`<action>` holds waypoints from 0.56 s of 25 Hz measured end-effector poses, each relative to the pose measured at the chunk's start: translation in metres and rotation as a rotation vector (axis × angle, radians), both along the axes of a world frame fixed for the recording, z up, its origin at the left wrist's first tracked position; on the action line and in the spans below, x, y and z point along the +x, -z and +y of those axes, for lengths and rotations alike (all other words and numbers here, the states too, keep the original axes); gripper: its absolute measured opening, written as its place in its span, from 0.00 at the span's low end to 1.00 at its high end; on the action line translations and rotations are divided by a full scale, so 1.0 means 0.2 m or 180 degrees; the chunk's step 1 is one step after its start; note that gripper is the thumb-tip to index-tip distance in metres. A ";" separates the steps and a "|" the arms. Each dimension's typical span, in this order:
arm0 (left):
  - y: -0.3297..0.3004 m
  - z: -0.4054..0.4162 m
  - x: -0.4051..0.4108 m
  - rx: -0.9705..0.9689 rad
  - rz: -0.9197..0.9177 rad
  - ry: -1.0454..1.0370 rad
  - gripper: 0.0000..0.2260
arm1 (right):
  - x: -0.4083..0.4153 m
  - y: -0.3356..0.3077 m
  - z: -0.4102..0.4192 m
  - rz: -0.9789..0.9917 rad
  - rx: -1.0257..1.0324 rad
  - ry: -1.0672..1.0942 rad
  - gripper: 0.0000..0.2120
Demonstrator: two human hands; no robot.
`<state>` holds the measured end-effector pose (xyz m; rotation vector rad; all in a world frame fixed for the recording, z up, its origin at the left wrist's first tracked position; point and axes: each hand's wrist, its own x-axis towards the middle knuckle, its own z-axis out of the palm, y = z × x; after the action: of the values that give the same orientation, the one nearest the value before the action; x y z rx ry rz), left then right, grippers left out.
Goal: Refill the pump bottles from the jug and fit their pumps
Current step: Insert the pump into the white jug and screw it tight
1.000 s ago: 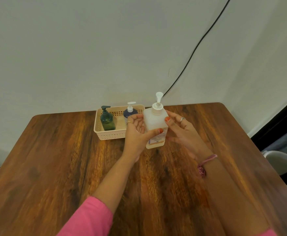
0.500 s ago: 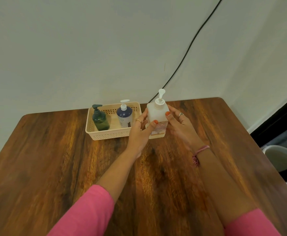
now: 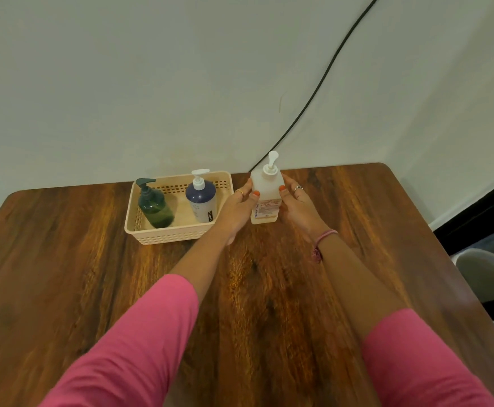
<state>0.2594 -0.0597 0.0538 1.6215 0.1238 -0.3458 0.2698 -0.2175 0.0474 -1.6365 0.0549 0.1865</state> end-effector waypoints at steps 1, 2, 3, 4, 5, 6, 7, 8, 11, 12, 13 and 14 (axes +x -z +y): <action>0.02 0.00 0.03 -0.0028 0.0067 -0.0027 0.25 | 0.02 0.02 0.00 0.0032 -0.0041 0.0007 0.16; 0.02 -0.01 0.04 -0.0063 0.0120 -0.0058 0.25 | 0.04 0.04 0.00 0.0064 -0.0042 0.0021 0.17; 0.03 -0.02 0.06 -0.0078 0.0159 -0.0078 0.24 | 0.05 0.06 0.00 0.0094 -0.0075 0.0035 0.18; 0.03 -0.03 0.07 -0.0087 0.0190 -0.0083 0.24 | 0.07 0.08 0.00 0.0104 -0.0093 0.0046 0.19; 0.04 -0.03 0.09 -0.0076 0.0219 -0.0082 0.24 | 0.08 0.10 0.00 0.0118 -0.0127 0.0060 0.19; 0.05 -0.04 0.10 -0.0048 0.0236 -0.0092 0.23 | 0.10 0.12 0.00 0.0115 -0.0123 0.0071 0.19; 0.06 -0.04 0.10 -0.0012 0.0244 -0.0108 0.23 | 0.10 0.14 0.00 0.0127 -0.0126 0.0088 0.19; 0.08 -0.04 0.11 0.0020 0.0239 -0.0109 0.23 | 0.11 0.17 0.00 0.0132 -0.0110 0.0108 0.18; 0.11 -0.05 0.12 0.0104 0.0186 -0.0093 0.22 | 0.11 0.21 0.00 0.0200 -0.0106 0.0161 0.18; 0.11 -0.05 0.12 0.0135 0.0150 -0.0095 0.21 | 0.11 0.22 0.00 0.0188 -0.0070 0.0169 0.18; 0.11 -0.05 0.11 0.0188 0.0120 -0.0098 0.21 | 0.10 0.22 0.01 0.0199 -0.0070 0.0185 0.18; 0.11 -0.05 0.11 0.0248 0.0074 -0.0091 0.21 | 0.11 0.23 0.00 0.0176 -0.0043 0.0188 0.17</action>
<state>0.2816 -0.0700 0.0322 1.6913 0.1797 -0.3415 0.2924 -0.2172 0.0006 -1.6411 0.1468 0.1866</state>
